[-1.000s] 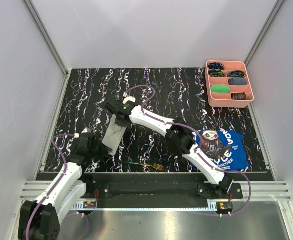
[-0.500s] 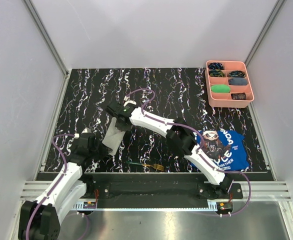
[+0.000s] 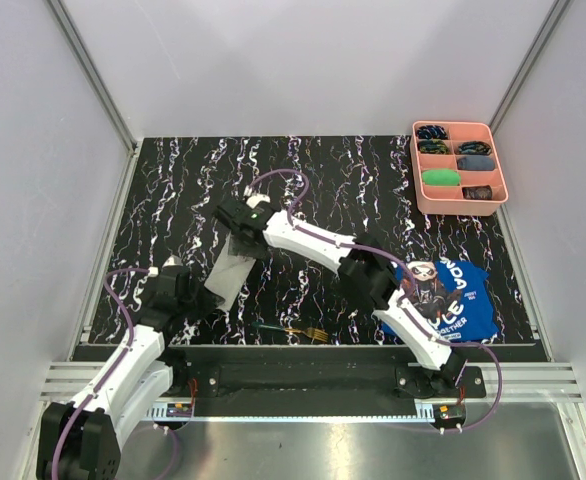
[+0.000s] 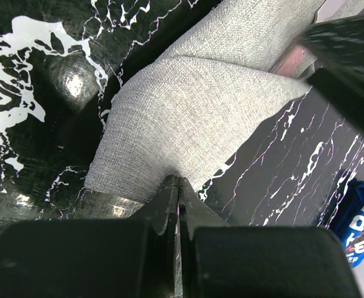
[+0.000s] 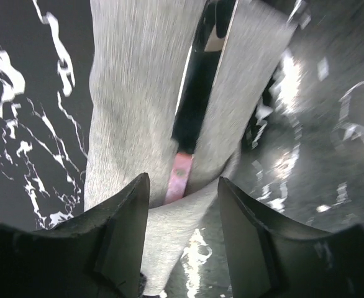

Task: Fold the napkin into a case and place the utensils inside
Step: Insert the knife into the folded napkin.

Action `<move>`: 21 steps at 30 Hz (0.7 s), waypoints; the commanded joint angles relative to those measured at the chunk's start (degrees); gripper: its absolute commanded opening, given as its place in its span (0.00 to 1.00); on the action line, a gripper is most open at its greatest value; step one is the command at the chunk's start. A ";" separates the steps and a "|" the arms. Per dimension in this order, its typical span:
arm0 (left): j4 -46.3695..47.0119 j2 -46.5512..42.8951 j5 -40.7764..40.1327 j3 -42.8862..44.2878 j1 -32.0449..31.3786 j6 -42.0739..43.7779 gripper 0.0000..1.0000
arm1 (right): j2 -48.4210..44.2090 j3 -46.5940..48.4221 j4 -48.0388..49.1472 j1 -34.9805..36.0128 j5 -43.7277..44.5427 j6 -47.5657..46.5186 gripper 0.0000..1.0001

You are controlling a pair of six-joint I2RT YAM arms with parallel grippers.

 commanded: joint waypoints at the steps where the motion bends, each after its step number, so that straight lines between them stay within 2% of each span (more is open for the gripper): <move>1: -1.17 -0.27 -2.58 0.67 0.21 0.58 0.00 | -5.04 1.40 -1.14 -3.37 2.93 -5.97 0.56; 10: -0.82 0.08 -2.58 0.94 0.21 0.76 0.00 | -0.30 8.07 -0.35 -5.92 1.43 -8.00 0.50; 12: -0.91 -0.01 -2.31 0.94 0.21 0.76 0.00 | 1.11 9.65 -0.44 -6.36 1.60 -8.35 0.45; 17: -0.91 -0.36 -2.05 0.68 0.21 0.76 0.00 | 2.95 10.63 0.96 -9.61 1.34 -8.96 0.45; 21: -0.82 -0.19 -2.22 0.85 0.21 0.76 0.00 | 4.62 12.20 3.25 -11.29 -1.20 -10.19 0.51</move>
